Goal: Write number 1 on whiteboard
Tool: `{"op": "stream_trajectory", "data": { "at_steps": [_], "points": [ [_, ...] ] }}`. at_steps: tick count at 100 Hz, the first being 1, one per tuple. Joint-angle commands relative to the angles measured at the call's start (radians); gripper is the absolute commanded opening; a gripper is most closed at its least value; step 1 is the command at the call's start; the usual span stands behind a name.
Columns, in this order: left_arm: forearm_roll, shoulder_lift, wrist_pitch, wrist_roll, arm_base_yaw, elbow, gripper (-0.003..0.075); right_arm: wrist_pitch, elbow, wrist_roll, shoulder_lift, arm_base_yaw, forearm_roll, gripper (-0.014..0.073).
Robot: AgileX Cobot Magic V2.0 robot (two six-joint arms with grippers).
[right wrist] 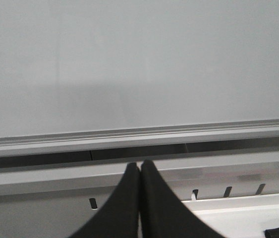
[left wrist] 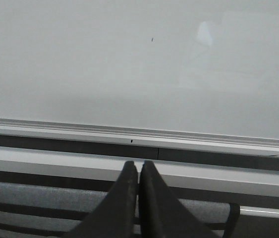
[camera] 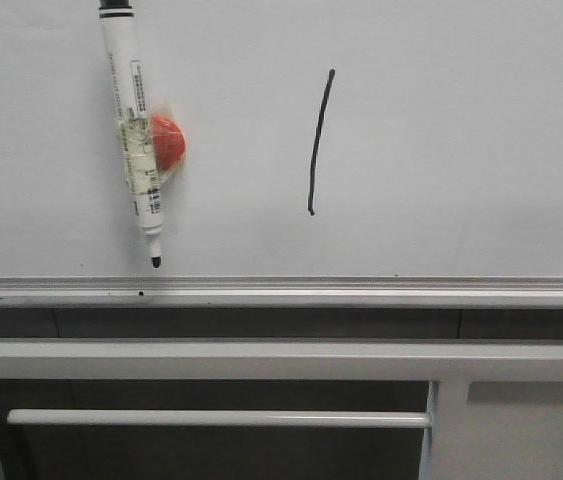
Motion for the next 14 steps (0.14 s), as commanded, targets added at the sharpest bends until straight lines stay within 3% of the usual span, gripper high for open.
{"op": "stream_trajectory", "data": {
  "at_steps": [1,14],
  "points": [
    [-0.009,-0.023,-0.071,-0.001,0.004,0.007,-0.002,-0.013,0.028,-0.011,-0.01,-0.005,0.005,-0.0063],
    [-0.009,-0.023,-0.071,-0.001,0.004,0.007,-0.002,-0.013,0.028,-0.011,-0.01,-0.005,0.005,-0.0063]
  ]
}}
